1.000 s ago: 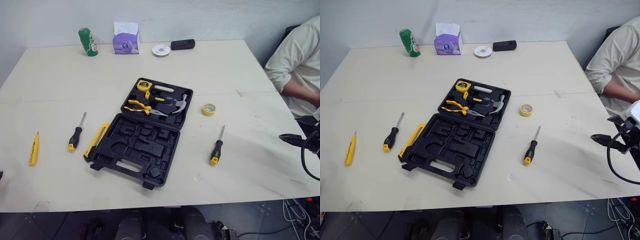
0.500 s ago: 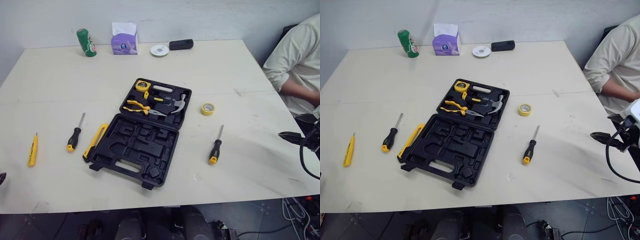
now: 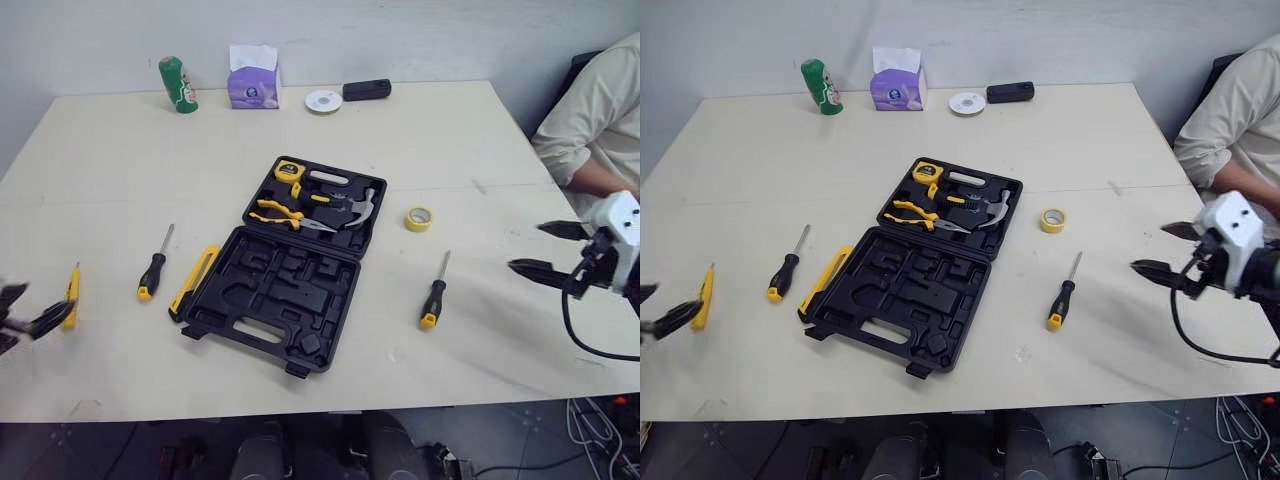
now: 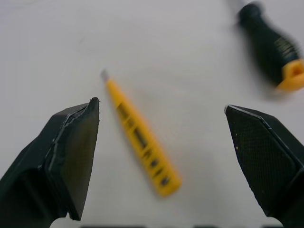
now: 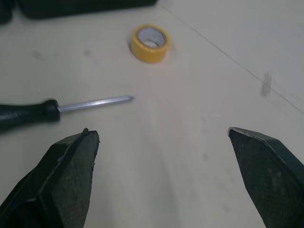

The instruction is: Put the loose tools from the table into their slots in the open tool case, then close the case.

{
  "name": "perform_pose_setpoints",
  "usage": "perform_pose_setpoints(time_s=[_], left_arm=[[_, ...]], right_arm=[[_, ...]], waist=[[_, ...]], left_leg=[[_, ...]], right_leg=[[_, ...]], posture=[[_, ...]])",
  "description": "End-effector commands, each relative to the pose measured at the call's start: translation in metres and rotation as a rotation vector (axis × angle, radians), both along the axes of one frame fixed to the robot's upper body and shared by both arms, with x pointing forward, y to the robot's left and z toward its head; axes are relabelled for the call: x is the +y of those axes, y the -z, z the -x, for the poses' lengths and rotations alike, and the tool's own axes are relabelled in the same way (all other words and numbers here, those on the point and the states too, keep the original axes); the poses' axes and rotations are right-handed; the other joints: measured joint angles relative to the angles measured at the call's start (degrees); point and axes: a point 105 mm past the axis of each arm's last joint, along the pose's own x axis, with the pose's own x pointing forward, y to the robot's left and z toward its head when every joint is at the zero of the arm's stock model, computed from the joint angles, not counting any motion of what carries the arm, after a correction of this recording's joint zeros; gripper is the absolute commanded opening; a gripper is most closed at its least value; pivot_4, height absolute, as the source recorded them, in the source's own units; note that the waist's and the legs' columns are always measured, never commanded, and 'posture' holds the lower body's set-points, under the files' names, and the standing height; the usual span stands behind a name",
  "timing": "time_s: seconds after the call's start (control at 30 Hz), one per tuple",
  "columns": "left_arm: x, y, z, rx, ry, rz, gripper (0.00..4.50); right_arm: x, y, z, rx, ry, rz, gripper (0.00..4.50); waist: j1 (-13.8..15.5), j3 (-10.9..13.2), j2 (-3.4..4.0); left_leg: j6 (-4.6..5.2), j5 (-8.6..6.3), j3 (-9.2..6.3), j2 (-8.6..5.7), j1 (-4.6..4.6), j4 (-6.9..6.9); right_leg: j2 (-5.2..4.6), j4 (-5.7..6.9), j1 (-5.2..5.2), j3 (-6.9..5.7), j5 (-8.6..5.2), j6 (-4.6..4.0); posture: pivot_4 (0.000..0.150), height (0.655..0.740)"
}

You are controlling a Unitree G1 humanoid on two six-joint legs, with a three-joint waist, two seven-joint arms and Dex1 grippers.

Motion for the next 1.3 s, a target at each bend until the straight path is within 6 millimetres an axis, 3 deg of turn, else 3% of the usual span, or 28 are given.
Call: perform_pose_setpoints(time_s=[0.03,0.1,0.17,0.27,0.47,0.8,1.3], left_arm=[[-0.039,-0.016,-0.028,-0.01,0.149,-0.087,4.45],[-0.061,-0.022,-0.049,-0.025,0.218,-0.102,4.45],[-0.077,-0.025,-0.069,-0.027,0.242,-0.109,3.92],[-0.102,-0.026,-0.091,-0.002,0.325,-0.143,2.7],[-0.13,-0.024,-0.133,0.013,0.381,-0.157,0.0],[-0.167,-0.011,-0.17,0.035,0.46,-0.145,0.0],[-0.198,-0.001,-0.175,0.067,0.575,-0.099,0.0]], right_arm=[[0.031,-0.003,-0.001,-0.023,-0.052,-0.027,4.5],[0.045,0.003,-0.003,-0.014,-0.069,-0.035,4.5],[0.063,0.008,-0.002,-0.014,-0.131,-0.035,4.5],[0.084,0.015,-0.004,-0.006,-0.169,-0.058,3.18],[0.109,0.034,-0.016,0.016,-0.16,-0.053,0.04],[0.128,0.063,-0.029,0.061,-0.151,0.001,0.01],[0.158,0.068,-0.038,0.043,-0.182,-0.01,0.01]], waist=[[0.06,-0.03,-0.04],[0.28,-0.05,-0.09],[0.65,-0.05,-0.09],[0.52,-0.06,-0.09],[0.92,-0.13,-0.23],[1.06,-0.13,-0.3],[0.96,-0.13,-0.31]], left_leg=[[0.03,0.05,0.0,-0.01,-0.01,0.0],[0.06,0.1,0.01,-0.04,-0.01,0.0],[0.06,0.11,0.02,-0.06,-0.01,0.0],[0.13,0.16,0.16,-0.1,0.0,0.01],[0.24,0.24,0.24,-0.11,-0.02,0.21],[0.41,0.16,0.26,-0.09,-0.24,0.82],[0.42,0.15,0.25,-0.09,-0.25,0.89]], right_leg=[[0.0,0.0,0.0,0.0,0.0,0.0],[0.0,0.02,0.01,-0.01,0.01,0.01],[0.01,0.03,0.01,-0.01,0.01,0.01],[0.06,0.08,0.0,0.07,0.03,0.04],[0.15,0.13,0.0,0.14,0.06,0.09],[0.17,0.49,-0.01,0.08,0.12,0.22],[0.15,0.55,-0.01,0.02,0.14,0.24]], posture=[[0.15,0.7252],[0.15,0.7252],[0.15,0.7252],[0.15,0.7252],[0.15,0.7252],[0.15,0.7252],[0.15,0.7252]])
